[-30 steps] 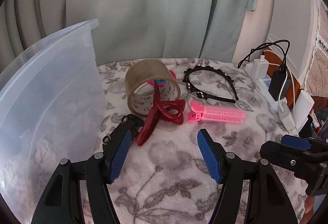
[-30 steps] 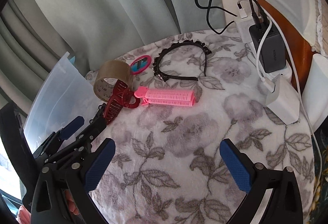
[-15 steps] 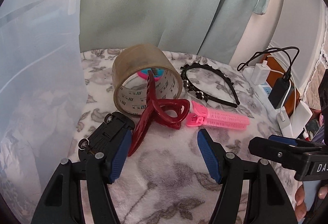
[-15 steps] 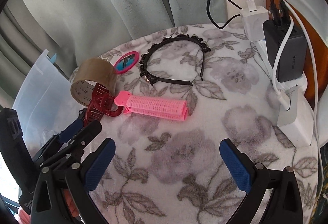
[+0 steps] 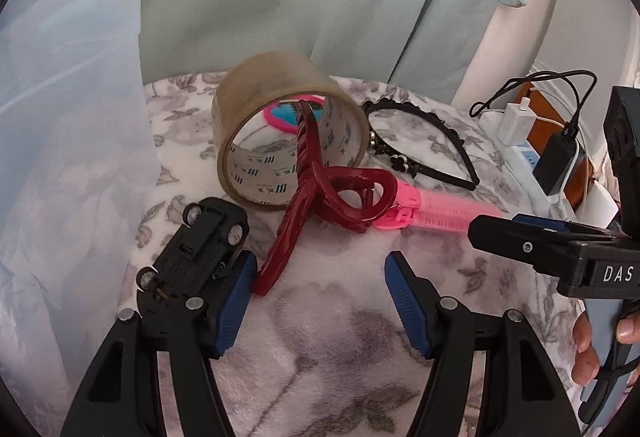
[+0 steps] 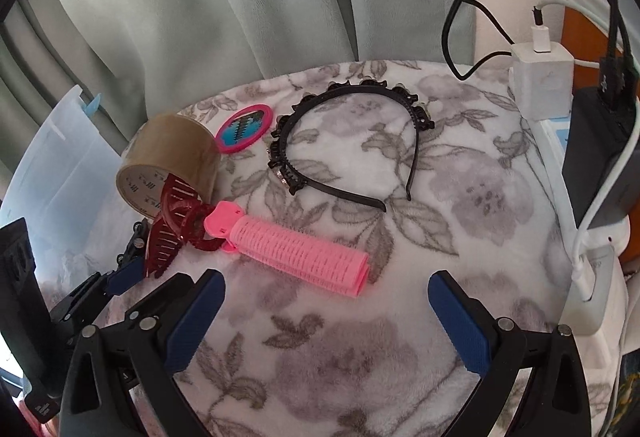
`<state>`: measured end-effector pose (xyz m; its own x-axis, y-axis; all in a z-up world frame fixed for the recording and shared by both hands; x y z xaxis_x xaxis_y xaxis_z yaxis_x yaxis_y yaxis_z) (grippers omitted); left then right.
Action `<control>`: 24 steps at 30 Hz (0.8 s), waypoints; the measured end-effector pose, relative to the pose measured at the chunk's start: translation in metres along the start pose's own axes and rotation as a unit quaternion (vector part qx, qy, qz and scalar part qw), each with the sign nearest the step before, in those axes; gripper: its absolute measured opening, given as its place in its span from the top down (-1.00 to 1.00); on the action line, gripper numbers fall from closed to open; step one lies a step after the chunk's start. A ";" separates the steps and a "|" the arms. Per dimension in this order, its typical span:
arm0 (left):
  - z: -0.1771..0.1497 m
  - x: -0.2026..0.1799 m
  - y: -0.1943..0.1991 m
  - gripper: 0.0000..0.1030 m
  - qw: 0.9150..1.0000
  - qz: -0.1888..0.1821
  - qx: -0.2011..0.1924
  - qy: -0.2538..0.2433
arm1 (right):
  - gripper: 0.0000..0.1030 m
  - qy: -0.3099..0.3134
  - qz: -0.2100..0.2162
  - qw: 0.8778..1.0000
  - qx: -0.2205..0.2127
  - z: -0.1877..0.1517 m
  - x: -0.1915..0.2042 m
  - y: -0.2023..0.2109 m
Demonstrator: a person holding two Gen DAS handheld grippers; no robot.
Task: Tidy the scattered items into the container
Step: 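Close the left gripper on the red claw clip while the right gripper grasps the pink hair roller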
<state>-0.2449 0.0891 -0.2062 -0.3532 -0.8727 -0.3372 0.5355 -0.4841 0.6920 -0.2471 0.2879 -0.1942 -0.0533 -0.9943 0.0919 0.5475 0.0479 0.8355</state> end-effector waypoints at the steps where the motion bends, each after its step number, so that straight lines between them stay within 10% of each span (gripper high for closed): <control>1: 0.000 0.001 -0.001 -0.30 1.000 -0.001 0.000 0.001 | -0.97 0.003 0.002 1.000 -0.001 0.001 0.000 -0.002; 24: 0.009 0.017 -0.009 0.52 0.998 0.027 -0.003 0.050 | 0.23 0.035 0.020 0.999 -0.020 -0.011 0.011 0.003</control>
<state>-0.2631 0.0795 -0.2124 -0.2457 -0.8990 -0.3625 0.5568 -0.4370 0.7064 -0.2371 0.2764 -0.1965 0.0268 -0.9960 0.0851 0.5802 0.0848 0.8100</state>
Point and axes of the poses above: each gripper's, at about its wrist camera, not at the fingertips, and y roughly against the way its jaws point, x to its left, z to its top, the point moved 2 cm from there along -y, roughly the way its jaws point, and after that the axes turned 12 degrees about -z, right-handed, at the moved point
